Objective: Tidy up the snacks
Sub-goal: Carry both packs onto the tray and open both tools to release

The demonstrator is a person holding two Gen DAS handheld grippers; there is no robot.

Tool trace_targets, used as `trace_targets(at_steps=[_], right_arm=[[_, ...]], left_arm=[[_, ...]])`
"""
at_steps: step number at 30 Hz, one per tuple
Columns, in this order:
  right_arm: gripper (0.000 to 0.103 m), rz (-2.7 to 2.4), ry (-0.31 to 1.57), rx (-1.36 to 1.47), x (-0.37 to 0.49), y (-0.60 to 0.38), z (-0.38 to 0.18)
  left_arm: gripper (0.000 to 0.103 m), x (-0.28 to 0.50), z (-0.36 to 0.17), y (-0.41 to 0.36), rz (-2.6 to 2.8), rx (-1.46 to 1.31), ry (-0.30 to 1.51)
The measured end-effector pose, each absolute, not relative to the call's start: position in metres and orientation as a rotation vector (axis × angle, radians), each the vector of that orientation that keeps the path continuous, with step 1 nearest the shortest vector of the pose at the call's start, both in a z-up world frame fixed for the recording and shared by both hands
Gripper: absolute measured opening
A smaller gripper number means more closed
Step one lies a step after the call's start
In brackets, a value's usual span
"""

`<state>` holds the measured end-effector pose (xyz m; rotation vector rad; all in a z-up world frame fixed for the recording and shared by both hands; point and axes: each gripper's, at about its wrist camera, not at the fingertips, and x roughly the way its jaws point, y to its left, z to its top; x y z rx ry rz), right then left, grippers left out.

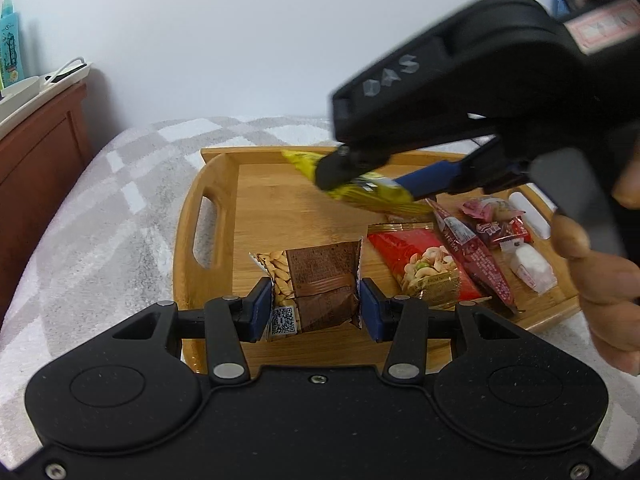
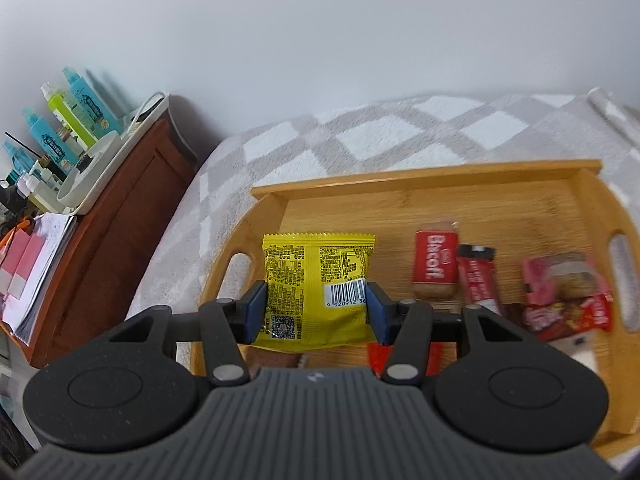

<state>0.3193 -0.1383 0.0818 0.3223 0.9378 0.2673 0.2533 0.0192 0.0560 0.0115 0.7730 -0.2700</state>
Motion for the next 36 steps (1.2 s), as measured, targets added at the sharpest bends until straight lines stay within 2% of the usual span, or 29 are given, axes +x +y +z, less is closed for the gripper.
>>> trace_targets(at_steps=[16,22,28,31,36], right_arm=[[0.056,0.275,0.973,0.273,0.345,-0.12,0.056],[0.064,0.275,0.973,0.274,0.347,-0.119,0.052],[0.074,0.286,0.969,0.281,0.347,-0.12,0.053],[0.08,0.295,0.966,0.29,0.345,-0.121,0.055],[0.083,0.292,0.948,0.303,0.339,-0.126,0.063]], left_arm=[[0.045,0.262,0.038,0.02,-0.26,0.009,0.789],[0.048,0.263,0.037,0.017,-0.262,0.013,0.79],[0.057,0.263,0.039,0.016,-0.243,0.019,0.797],[0.064,0.262,0.041,0.017,-0.227,0.019,0.794],[0.077,0.256,0.049,0.02,-0.217,0.017,0.776]])
